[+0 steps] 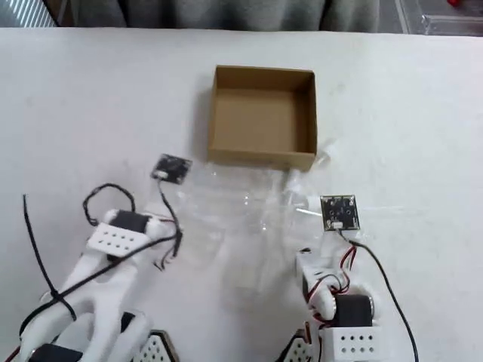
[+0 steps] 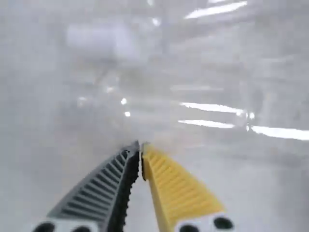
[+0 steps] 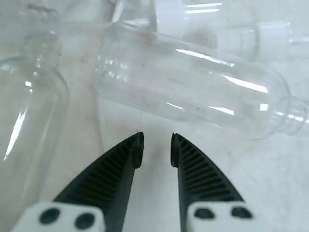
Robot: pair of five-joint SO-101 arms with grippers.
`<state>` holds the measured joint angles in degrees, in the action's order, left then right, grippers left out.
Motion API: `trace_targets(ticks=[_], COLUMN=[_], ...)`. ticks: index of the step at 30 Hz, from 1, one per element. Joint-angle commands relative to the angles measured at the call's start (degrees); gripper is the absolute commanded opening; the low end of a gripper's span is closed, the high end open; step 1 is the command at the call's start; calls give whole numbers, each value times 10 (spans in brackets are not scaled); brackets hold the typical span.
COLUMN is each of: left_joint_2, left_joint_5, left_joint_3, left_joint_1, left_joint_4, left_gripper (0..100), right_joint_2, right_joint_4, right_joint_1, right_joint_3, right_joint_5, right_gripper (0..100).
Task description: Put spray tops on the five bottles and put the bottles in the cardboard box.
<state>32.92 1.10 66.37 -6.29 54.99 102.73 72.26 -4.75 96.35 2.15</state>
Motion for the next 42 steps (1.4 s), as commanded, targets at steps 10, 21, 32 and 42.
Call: trace_targets(ticks=[10, 21, 32, 42], left_joint_2=[0, 0, -3, -5], left_joint_5=[105, 131, 258, 265], left_joint_3=[-15, -139, -164, -35], left_joint_1=[53, 20, 21, -17], left_joint_4=[-24, 132, 127, 3], left_gripper=[20, 169, 324, 324], right_joint_2=[4, 4, 4, 4], right_joint_4=[4, 4, 4, 4], right_joint_1=[2, 2, 1, 1], right_joint_3=[5, 5, 5, 5], right_joint_5=[-1, -1, -1, -1], right_gripper=[76, 75, 77, 77])
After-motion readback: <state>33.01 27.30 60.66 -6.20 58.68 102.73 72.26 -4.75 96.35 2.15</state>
